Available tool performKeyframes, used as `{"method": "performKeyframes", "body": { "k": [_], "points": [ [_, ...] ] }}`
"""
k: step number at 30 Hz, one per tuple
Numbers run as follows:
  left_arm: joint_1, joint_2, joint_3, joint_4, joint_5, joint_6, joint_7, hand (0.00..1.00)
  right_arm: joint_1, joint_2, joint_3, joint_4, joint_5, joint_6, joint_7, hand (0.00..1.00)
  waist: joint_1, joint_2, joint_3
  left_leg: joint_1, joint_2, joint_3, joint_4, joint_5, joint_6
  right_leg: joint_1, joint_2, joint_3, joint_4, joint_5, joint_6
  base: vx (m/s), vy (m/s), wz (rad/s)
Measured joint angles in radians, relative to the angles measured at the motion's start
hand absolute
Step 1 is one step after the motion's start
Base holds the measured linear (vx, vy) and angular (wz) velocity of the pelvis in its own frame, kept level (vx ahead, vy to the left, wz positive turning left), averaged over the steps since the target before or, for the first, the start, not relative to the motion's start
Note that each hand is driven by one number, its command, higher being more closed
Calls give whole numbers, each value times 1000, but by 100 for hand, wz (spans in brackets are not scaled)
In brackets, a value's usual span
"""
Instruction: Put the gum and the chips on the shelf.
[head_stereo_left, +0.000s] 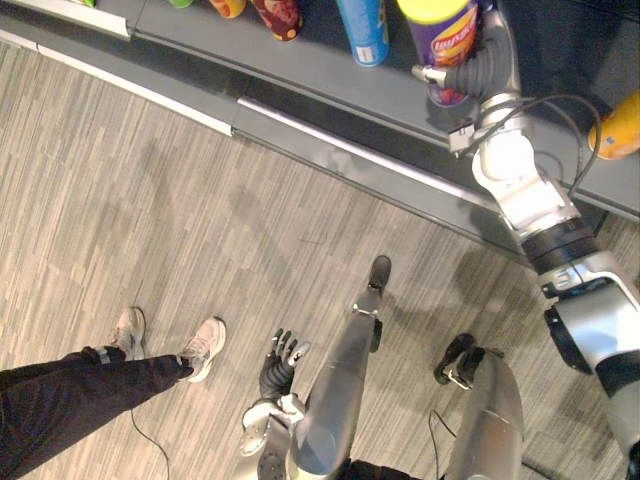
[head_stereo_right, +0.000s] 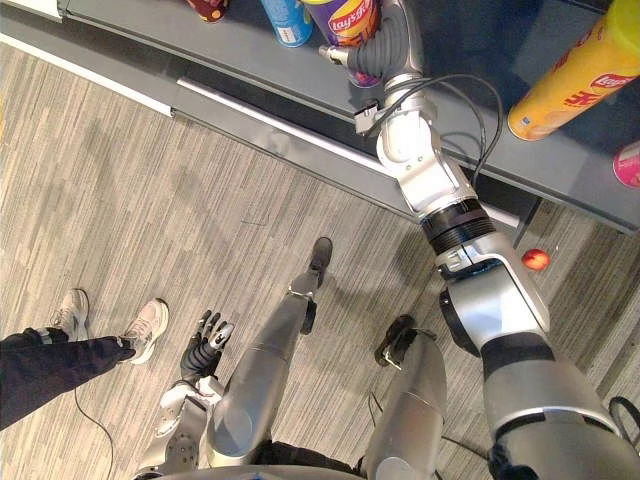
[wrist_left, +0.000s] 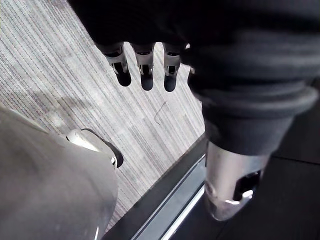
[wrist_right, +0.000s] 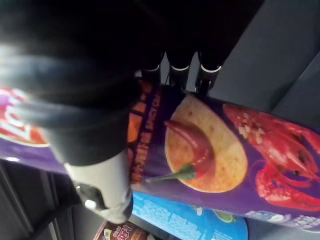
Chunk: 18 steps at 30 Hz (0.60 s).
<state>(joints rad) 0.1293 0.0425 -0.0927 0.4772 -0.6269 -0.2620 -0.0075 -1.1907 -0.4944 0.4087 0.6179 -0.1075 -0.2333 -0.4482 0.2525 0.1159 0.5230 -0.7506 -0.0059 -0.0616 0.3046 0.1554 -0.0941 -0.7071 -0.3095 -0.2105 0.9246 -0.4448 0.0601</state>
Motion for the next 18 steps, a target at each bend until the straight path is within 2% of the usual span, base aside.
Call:
{"method": "performKeyframes", "body": {
  "k": [5, 18],
  "points": [
    [1, 1, -3, 0, 0, -3, -1, 0, -24, -9, 1, 0, 3, -23, 0, 0, 0, 3, 1, 0, 1, 4, -5, 1, 1, -5, 0, 4, 2, 0, 0, 33, -20, -1],
    [3, 3, -19, 2, -29, -18, -6, 0, -25, -21, 21, 26, 9, -33, 12, 0, 0, 3, 1, 2, 2, 16, -7, 1, 1, -10, 0, 15, 1, 0, 0, 38, -17, -1]
  ]
}}
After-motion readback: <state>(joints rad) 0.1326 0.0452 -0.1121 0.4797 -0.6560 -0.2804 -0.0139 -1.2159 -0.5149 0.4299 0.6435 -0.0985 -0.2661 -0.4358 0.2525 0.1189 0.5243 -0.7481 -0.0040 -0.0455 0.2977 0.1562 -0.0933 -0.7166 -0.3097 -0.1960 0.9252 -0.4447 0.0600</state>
